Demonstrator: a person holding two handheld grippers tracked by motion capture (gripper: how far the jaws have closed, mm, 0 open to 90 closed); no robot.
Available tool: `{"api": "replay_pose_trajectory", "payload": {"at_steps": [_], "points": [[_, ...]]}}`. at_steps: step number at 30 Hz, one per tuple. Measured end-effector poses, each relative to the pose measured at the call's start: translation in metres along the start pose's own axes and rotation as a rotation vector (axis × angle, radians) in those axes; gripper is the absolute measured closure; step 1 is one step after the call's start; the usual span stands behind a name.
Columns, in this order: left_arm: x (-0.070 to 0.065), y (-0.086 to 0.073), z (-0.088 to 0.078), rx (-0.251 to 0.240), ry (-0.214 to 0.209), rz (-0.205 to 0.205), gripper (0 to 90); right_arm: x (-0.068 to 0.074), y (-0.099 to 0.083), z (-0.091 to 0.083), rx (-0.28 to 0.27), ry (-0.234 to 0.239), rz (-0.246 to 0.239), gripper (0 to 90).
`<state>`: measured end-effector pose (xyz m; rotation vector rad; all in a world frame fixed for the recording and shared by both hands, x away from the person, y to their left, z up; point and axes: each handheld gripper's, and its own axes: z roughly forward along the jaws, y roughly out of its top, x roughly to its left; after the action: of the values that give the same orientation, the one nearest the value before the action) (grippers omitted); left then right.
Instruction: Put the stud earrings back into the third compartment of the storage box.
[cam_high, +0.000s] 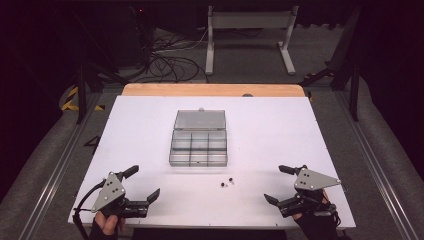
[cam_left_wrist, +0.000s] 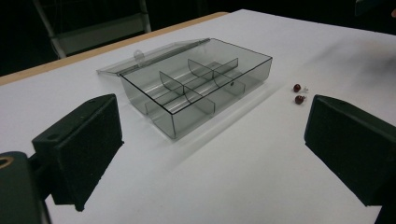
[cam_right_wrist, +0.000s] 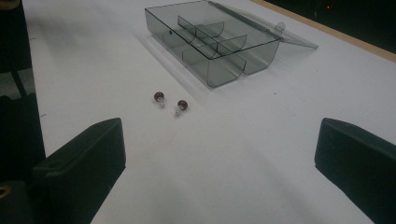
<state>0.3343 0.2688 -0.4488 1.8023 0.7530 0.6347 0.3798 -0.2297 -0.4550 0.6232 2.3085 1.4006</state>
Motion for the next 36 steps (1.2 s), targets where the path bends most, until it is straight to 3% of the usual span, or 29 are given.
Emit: {"api": "replay_pose_trajectory", "payload": {"at_steps": [7, 17, 26, 36], "points": [[0.001, 0.000, -0.001, -0.002, -0.003, -0.006, 4.8, 0.001, 0.001, 0.001, 0.011, -0.003, -0.012, 3.2], [-0.001, 0.000, -0.001, 0.001, 0.011, 0.022, 5.3, 0.001, 0.002, 0.001, 0.011, -0.002, -0.017, 4.8], [0.002, 0.000, -0.002, -0.011, 0.008, -0.012, 5.2, 0.000, 0.003, 0.001, 0.025, 0.018, 0.008, 9.6], [0.001, 0.001, -0.002, -0.002, 0.011, -0.001, 5.2, 0.001, 0.018, 0.009, 0.060, 0.038, -0.011, 11.2]]}}
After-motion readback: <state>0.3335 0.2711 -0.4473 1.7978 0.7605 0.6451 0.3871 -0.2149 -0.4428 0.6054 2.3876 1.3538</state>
